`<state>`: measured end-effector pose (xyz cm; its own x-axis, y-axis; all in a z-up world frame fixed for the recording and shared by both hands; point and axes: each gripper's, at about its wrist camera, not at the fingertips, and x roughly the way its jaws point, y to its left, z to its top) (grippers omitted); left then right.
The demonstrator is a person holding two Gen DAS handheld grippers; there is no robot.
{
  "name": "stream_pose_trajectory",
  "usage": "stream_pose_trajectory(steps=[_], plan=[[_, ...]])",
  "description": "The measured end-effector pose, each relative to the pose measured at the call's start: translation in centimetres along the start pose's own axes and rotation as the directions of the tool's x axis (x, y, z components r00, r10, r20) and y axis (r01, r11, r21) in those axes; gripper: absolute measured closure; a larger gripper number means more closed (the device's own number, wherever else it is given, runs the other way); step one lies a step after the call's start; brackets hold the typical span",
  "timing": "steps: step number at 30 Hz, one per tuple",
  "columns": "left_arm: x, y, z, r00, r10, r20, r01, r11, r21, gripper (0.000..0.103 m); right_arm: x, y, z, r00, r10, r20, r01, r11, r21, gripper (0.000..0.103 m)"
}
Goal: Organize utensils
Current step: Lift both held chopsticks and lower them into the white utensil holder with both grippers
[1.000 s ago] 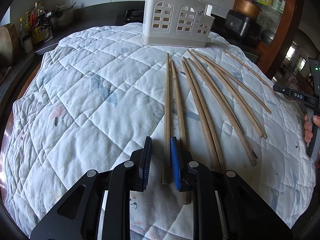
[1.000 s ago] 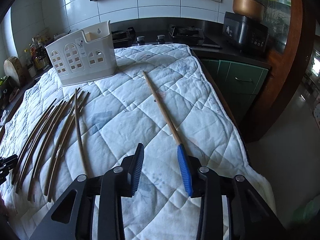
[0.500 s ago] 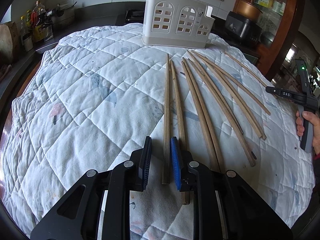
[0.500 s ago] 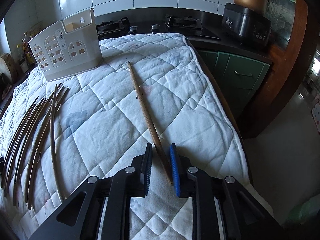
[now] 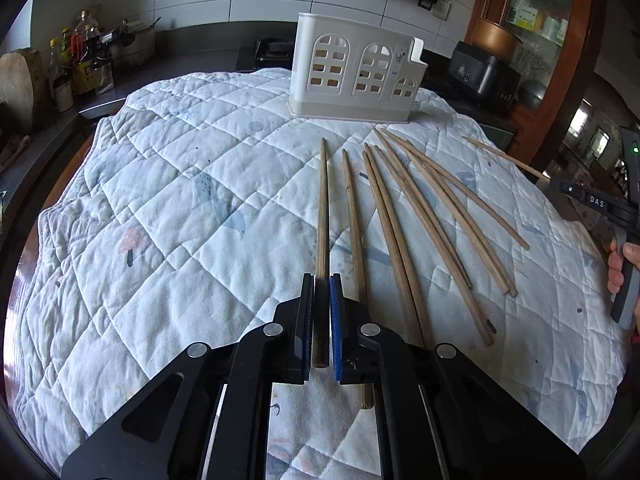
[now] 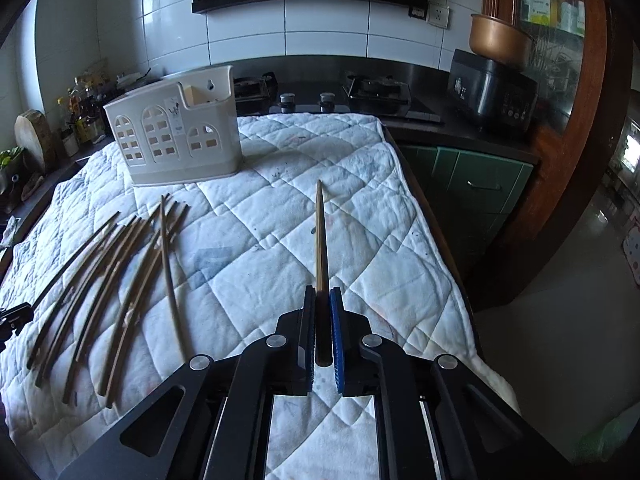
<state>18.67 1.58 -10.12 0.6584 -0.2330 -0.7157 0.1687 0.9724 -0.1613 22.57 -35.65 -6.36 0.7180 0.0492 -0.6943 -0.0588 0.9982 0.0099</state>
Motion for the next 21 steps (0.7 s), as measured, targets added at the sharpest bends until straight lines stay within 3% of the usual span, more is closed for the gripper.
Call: stream_pose_trajectory(steps=[11,21], plan=[[-4.3,-0.2,2.4,0.985,-0.029,0.173,0.026,0.999,0.020,0.097,-6.6,3.3,2.6,0.986,0.081,0.148,-0.074,0.996,-0.050,0.096],[-5.3,-0.6,6.9,0.970,-0.068,0.234,0.050,0.995,0.083,0.097,-7.3,5.8,8.1,0.973,0.168,0.161,-0.151,0.982,-0.110,0.096]])
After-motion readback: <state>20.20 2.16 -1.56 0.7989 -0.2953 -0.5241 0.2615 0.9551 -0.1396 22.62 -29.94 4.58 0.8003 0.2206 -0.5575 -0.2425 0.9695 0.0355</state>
